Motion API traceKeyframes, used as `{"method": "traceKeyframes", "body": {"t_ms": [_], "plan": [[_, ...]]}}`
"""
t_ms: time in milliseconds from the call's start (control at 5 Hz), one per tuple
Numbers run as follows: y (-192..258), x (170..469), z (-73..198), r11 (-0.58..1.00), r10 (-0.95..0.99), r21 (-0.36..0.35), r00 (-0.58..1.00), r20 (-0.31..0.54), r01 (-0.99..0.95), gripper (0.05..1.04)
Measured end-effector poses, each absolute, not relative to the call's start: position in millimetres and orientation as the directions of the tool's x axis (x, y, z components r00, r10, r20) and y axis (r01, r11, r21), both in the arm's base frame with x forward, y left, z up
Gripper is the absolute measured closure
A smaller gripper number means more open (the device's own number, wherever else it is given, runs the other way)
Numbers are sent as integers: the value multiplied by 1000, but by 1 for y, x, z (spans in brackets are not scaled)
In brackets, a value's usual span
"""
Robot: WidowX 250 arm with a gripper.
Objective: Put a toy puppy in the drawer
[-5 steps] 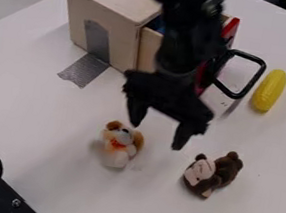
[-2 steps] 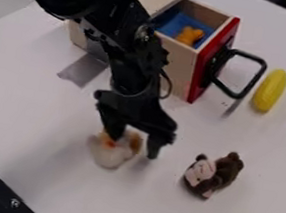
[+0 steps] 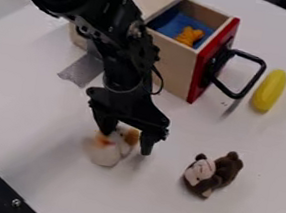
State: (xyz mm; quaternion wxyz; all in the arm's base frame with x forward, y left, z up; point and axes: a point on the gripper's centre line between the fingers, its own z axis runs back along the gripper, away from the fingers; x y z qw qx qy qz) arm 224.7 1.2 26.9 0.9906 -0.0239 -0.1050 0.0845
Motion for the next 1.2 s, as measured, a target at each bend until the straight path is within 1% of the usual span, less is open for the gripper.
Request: {"method": "traceKeyframes", "body": {"t_ms": [200,400,600,800,1000,1200], "plan": [[0,240,52,991,132,-40,961,243,-126,86],[1,231,50,992,127,-11,977,173,-127,86],[2,212,28,989,149,10,988,44,-149,86],[1,204,20,989,150,15,989,-19,-150,86],[0,205,10,989,149,17,987,-67,-148,136],[1,206,8,988,153,24,985,-80,-151,410]]}}
